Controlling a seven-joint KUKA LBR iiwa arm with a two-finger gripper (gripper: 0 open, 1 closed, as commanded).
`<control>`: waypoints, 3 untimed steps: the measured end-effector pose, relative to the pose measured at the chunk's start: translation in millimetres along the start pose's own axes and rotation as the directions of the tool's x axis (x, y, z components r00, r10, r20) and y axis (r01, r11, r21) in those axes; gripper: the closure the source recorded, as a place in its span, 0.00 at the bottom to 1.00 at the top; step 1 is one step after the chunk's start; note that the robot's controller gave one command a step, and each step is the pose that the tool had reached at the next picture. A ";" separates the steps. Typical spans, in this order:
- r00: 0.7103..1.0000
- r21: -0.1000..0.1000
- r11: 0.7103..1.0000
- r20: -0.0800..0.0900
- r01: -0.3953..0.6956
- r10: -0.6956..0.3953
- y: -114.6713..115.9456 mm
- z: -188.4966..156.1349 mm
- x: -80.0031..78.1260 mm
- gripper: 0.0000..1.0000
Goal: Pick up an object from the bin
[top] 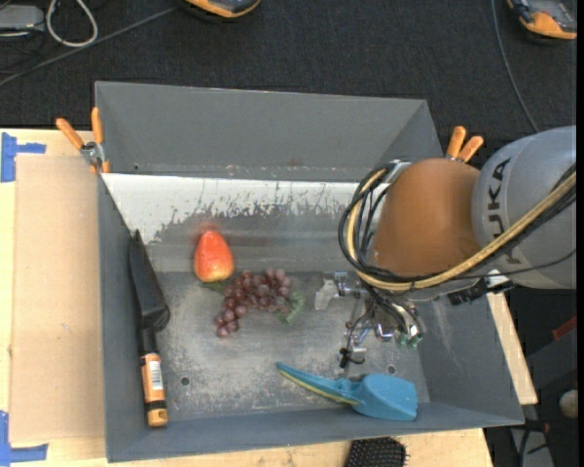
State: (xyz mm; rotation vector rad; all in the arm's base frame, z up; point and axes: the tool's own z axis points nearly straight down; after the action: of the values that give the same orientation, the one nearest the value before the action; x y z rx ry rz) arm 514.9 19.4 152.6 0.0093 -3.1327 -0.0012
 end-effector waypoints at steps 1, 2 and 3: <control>1.000 0.000 1.000 0.007 -0.001 0.001 -0.1 -3.1 -1.8 0.00; 0.997 -0.002 0.997 0.009 -0.077 0.077 -1.5 56.9 13.5 0.00; 0.997 -0.002 0.997 0.014 -0.079 0.079 59.0 70.7 -6.2 0.00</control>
Offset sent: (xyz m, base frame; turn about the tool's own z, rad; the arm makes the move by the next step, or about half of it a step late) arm -0.0216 -0.0025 -0.0826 0.1058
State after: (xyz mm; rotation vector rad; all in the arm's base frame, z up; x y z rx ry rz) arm 520.1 78.5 81.9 -0.1149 -3.1446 -0.0022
